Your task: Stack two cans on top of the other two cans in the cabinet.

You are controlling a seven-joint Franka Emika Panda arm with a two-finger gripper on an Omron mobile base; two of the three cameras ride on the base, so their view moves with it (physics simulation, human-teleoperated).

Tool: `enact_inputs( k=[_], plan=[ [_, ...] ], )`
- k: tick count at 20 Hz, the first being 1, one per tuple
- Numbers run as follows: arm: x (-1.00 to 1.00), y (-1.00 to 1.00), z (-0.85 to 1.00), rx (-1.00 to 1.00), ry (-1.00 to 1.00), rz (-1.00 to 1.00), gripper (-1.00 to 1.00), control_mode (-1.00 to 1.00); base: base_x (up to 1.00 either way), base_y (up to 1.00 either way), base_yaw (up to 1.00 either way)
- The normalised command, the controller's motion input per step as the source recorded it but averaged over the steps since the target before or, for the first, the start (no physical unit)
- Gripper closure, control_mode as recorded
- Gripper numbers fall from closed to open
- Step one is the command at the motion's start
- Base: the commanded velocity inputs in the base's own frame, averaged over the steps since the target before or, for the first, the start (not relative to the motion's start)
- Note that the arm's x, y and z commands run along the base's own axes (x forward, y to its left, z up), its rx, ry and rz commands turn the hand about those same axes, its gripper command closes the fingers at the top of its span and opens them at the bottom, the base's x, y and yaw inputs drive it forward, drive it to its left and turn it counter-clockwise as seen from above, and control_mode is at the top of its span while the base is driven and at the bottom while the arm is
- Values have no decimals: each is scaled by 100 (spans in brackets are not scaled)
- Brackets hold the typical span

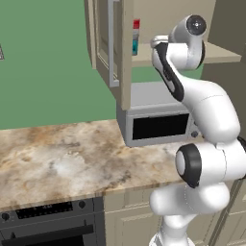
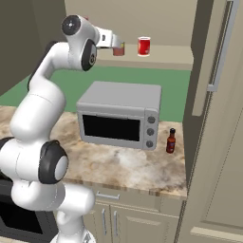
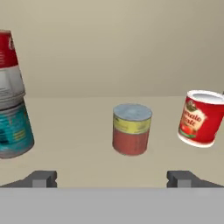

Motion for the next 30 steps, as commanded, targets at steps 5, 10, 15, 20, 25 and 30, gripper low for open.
enact_inputs(
  k=[5, 10, 15, 20, 25, 30],
  plan=[
    [1, -33, -5, 0, 11, -2, -100, -100, 0, 0, 0],
    [9, -25, -18, 0, 1, 0, -100, -100, 0, 0, 0],
    [14, -7, -23, 0, 0, 0, -100, -100, 0, 0, 0],
    [23, 0, -16, 0, 0, 0, -100, -100, 0, 0, 0],
    [27, 0, -6, 0, 0, -2, -100, -100, 0, 0, 0],
    [27, 0, -5, 0, 0, -2, -100, -100, 0, 0, 0]
  ],
)
